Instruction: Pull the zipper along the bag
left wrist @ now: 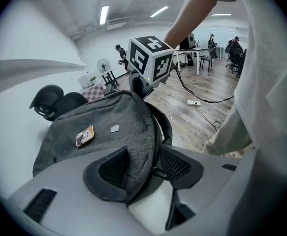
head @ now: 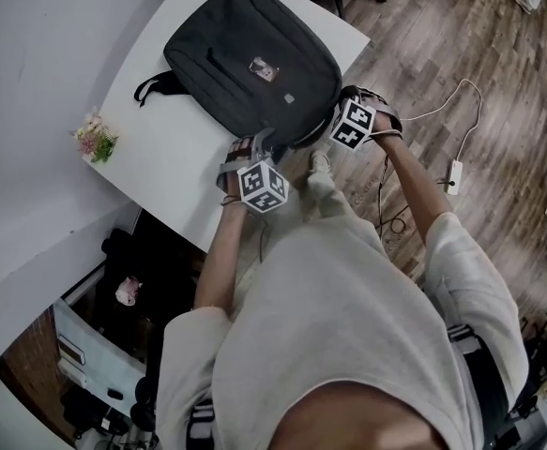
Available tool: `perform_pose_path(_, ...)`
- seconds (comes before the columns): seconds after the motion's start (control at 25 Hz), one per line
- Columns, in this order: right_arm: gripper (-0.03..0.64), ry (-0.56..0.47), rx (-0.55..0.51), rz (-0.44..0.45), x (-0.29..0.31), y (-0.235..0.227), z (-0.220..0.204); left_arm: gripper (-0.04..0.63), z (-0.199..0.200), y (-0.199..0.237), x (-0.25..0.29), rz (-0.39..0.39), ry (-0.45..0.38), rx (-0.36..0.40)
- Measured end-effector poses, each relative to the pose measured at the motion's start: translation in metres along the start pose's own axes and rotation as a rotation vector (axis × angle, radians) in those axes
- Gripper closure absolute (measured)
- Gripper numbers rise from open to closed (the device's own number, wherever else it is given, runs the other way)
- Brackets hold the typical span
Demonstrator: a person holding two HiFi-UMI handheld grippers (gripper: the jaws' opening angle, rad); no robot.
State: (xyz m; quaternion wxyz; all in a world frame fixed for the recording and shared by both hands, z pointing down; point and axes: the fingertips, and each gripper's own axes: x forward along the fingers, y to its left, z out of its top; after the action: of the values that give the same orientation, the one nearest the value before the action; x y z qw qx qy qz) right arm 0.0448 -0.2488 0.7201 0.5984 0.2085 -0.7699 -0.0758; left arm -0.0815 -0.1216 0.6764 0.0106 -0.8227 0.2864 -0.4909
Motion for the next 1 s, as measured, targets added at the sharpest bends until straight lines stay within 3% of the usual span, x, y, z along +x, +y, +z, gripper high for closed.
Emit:
perform_pose_path(0.44, 0.597, 0.063, 0.051, -0.049, 0.005, -0.044, -0.007, 0.371, 0.032, 0.015, 0.029, 0.004, -0.009, -0.143)
perform_pose_path(0.72, 0.597, 0.095, -0.011, -0.039, -0.012, -0.014, -0.005, 0.377, 0.031, 0.014, 0.031, -0.006, -0.024, -0.164)
perform_pose_path(1.0, 0.597, 0.128, 0.067, -0.029, -0.029, 0.007, -0.011, 0.382, 0.031, 0.011, 0.033, -0.014, -0.025, -0.154)
